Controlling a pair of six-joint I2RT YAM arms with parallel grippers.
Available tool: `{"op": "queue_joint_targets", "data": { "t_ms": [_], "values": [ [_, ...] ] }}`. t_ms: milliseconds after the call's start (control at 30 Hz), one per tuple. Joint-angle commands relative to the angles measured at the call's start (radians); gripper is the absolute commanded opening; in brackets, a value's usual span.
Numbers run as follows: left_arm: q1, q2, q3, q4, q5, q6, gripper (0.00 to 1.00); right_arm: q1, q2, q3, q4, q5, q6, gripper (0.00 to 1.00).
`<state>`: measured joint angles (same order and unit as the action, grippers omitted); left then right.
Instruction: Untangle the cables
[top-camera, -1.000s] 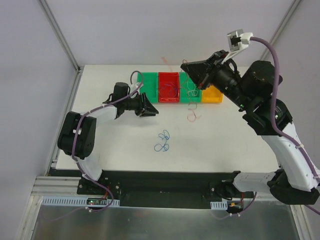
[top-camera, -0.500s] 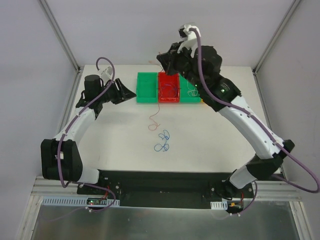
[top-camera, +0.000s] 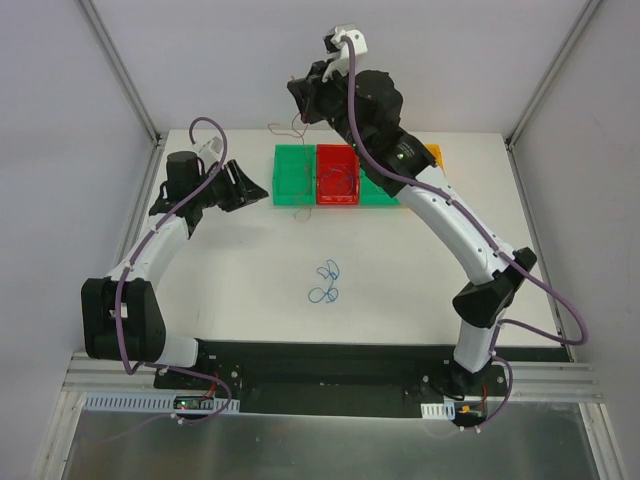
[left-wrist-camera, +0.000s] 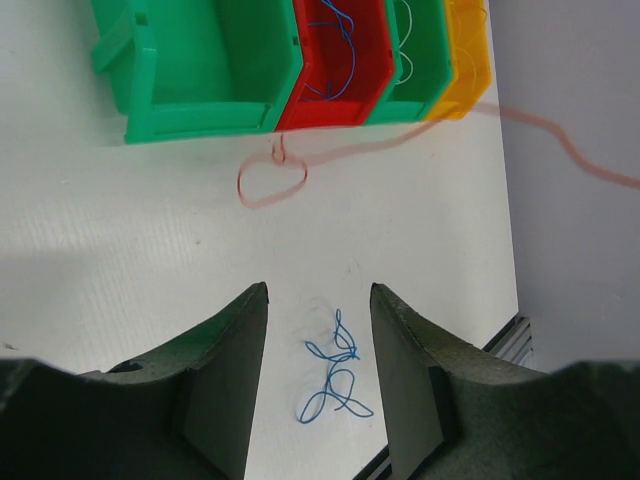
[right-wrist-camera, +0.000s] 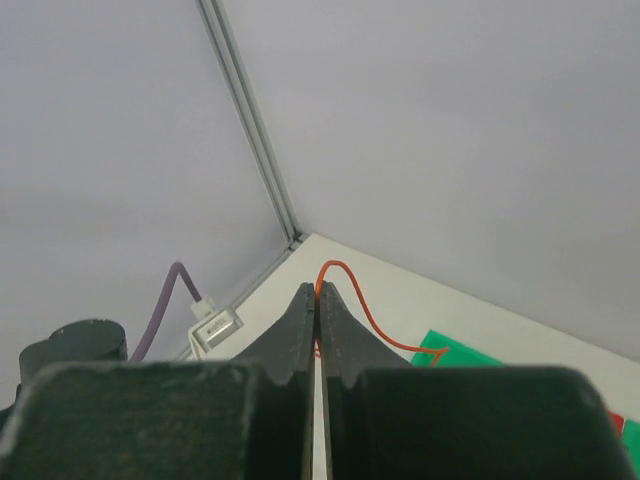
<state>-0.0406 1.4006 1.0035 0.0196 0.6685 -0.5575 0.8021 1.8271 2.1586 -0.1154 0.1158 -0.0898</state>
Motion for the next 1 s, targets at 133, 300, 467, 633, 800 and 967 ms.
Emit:
{"op": "queue_joint_targets", "data": {
  "t_ms": [133,300,467,633,800,967],
  "values": [
    [0.025,0.009,0.038,0.006,0.003,0.016,0.45,-0.050,0.139,0.138,0.270,-0.033,-0.028,0.01],
    [0.030,0.017,0.041,0.008,0.019,0.002,0.45,-0.066,0.262,0.241,0.332,-0.022,-0.088,0.01],
    [0.054,0.021,0.035,0.031,0.045,-0.027,0.46,-0.087,0.305,0.104,0.408,-0.024,-0.062,0.01],
    [0.064,0.035,0.017,0.075,0.082,-0.071,0.45,-0.089,0.299,-0.141,0.514,0.010,-0.008,0.01],
    [0.067,0.057,0.014,0.094,0.105,-0.091,0.45,-0.089,0.342,-0.270,0.559,0.022,0.022,0.01],
    [0.071,0.067,0.011,0.108,0.112,-0.101,0.45,-0.089,0.393,-0.270,0.507,-0.005,0.009,0.01]
  ]
}}
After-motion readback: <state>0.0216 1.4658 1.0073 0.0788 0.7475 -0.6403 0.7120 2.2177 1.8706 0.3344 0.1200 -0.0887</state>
